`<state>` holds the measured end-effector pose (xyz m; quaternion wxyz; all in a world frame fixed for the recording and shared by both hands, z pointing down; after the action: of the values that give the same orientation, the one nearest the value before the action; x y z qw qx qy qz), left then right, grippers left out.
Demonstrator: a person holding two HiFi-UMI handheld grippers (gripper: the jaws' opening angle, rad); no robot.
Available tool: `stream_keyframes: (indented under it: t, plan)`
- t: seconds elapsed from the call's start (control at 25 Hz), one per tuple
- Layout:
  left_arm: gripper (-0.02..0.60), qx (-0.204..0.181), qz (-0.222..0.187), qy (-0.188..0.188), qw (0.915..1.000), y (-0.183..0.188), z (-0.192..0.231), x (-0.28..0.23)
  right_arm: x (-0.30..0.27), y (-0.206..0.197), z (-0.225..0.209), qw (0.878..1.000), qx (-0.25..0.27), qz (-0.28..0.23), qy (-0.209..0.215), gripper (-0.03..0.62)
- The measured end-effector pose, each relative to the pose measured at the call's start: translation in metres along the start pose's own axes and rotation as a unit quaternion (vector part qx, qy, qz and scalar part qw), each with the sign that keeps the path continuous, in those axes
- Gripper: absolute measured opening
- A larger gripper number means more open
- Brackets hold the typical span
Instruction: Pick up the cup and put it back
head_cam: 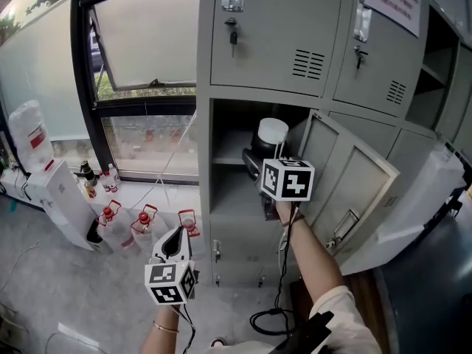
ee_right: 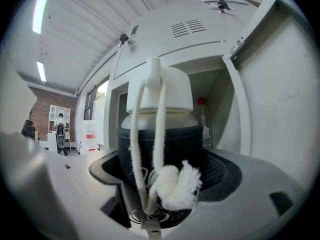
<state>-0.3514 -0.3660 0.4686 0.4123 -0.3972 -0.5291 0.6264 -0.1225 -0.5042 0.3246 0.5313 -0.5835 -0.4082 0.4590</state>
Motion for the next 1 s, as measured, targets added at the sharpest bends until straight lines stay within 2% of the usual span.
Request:
stream_keyframes:
  t: [0.52,0.8,1.0]
  plan:
    - [0.012,-0.024,0.011,-0.030,0.9992,-0.003,-0.060,0.017,0.113,-0.065,0.016,0.999,-0.001,0.010,0.030,0.410]
    - [0.012,-0.032,0.004,-0.036,0.9989,0.000,-0.090,0.016,0.168,-0.119,0.009,1.000,-0.011,0.025,0.007,0.410]
    - [0.012,-0.027,0.005,-0.035,0.9990,-0.003,-0.106,0.011,0.191,-0.136,-0.001,0.999,-0.022,0.028,-0.003,0.410]
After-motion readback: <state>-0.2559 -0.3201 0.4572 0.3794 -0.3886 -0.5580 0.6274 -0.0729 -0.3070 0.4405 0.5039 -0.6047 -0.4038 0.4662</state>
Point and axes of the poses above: the fingertips, and each gripper's own axes: x backward along the fingers, z to its left, y out of its top, the point moved 3 cm from there along x, backward along the fingers, and after that the axes turned 2 degrees about -y, right-handed, at the moved point
